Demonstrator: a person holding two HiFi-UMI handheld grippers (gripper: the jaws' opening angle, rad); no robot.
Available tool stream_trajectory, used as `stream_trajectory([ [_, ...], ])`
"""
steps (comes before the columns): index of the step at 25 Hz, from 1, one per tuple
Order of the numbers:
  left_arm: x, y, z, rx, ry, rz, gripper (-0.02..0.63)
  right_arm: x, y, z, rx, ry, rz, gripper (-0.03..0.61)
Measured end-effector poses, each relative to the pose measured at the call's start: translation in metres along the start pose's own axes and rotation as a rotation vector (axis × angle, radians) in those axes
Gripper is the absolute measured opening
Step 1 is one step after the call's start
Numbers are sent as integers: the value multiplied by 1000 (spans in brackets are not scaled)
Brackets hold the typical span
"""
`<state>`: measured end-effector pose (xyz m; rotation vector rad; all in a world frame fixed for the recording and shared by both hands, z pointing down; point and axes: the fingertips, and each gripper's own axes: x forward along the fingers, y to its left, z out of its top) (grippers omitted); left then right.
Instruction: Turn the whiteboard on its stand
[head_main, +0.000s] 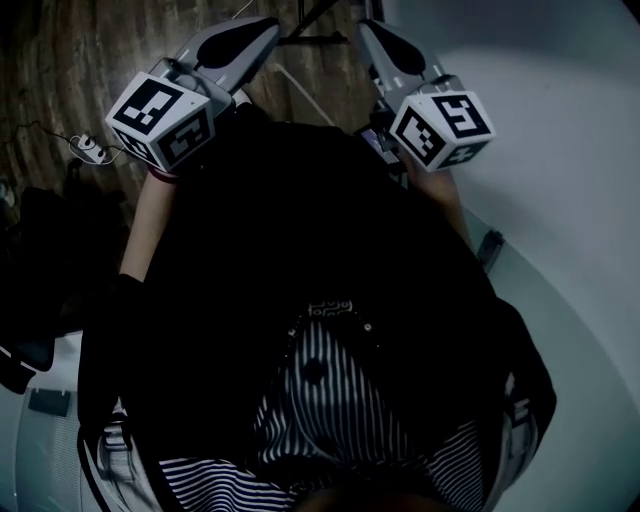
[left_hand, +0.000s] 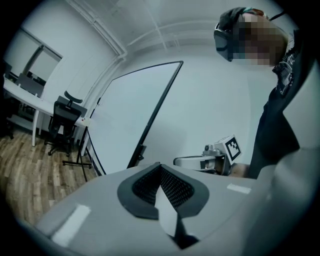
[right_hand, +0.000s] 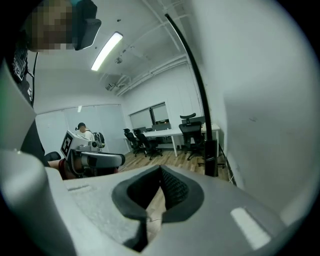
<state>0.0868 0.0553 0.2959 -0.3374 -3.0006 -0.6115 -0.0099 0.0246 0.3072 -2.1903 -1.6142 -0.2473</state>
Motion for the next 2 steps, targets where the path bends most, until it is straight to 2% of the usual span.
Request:
stream_trajectory([
  [2,0,-19,-2,-19,9,-9,2,-14,0,2,-1,-4,13,3],
])
